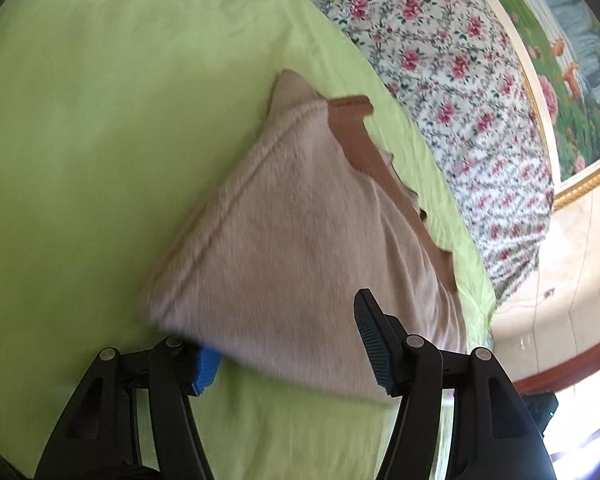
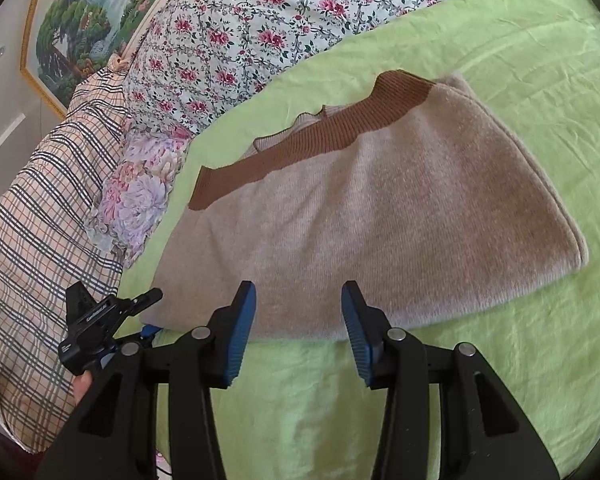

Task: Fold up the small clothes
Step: 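Grasp the folded sweater edge with the left gripper while the right gripper grasps it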

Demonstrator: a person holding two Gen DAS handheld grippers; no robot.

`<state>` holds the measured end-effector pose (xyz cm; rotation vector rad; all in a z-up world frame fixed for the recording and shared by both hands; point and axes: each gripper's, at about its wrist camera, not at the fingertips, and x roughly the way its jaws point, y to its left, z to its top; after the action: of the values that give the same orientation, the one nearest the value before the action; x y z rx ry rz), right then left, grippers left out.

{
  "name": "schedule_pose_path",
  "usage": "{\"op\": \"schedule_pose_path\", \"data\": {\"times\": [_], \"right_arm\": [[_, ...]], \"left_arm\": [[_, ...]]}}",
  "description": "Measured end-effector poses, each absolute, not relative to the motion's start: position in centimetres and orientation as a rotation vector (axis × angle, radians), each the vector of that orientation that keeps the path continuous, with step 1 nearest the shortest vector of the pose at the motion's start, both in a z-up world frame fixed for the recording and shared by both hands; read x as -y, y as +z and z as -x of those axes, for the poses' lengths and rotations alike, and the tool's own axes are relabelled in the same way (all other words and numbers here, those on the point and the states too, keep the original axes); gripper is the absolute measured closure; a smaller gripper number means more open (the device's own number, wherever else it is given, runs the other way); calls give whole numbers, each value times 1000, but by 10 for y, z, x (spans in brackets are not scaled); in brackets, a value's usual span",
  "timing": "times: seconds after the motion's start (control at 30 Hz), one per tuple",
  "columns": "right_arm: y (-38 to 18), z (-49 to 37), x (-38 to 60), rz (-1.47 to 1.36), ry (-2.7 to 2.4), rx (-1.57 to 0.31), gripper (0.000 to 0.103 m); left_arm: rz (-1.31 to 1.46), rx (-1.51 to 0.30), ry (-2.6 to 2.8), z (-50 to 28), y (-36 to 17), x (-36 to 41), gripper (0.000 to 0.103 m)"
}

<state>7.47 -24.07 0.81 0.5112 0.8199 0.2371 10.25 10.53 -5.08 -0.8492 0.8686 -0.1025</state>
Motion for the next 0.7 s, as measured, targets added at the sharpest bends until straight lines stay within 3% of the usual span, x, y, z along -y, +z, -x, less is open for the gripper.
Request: {"op": "schedule_pose_path", "data": {"times": [0.1, 0.13, 0.17, 0.2, 0.53, 0.57, 0.67, 0.7], "right_arm": [[10, -86, 245, -508, 237, -816, 57], [10, -93, 248, -510, 244, -816, 57], [9, -99, 251, -513, 247, -821, 57], [9, -106, 255, -514, 246, -827, 57], [8, -189, 296, -681, 444, -925, 57], [7, -201, 297, -711, 488, -948, 53], [4, -231, 289, -766, 591, -1000, 27], [3, -240, 284, -771, 625, -1011, 26]], "left_arm": [[823, -854, -77, -114, -47, -103, 45], [801, -847, -71, -118, -44, -100, 58], [780, -843, -78, -123, -41, -98, 87], [766, -843, -92, -126, -38, -95, 95], [487, -726, -321, -153, 41, 4, 97], [455, -734, -343, -156, 43, 19, 97], [364, -780, -406, -169, 33, 68, 97], [350, -798, -418, -172, 28, 77, 97]]}}
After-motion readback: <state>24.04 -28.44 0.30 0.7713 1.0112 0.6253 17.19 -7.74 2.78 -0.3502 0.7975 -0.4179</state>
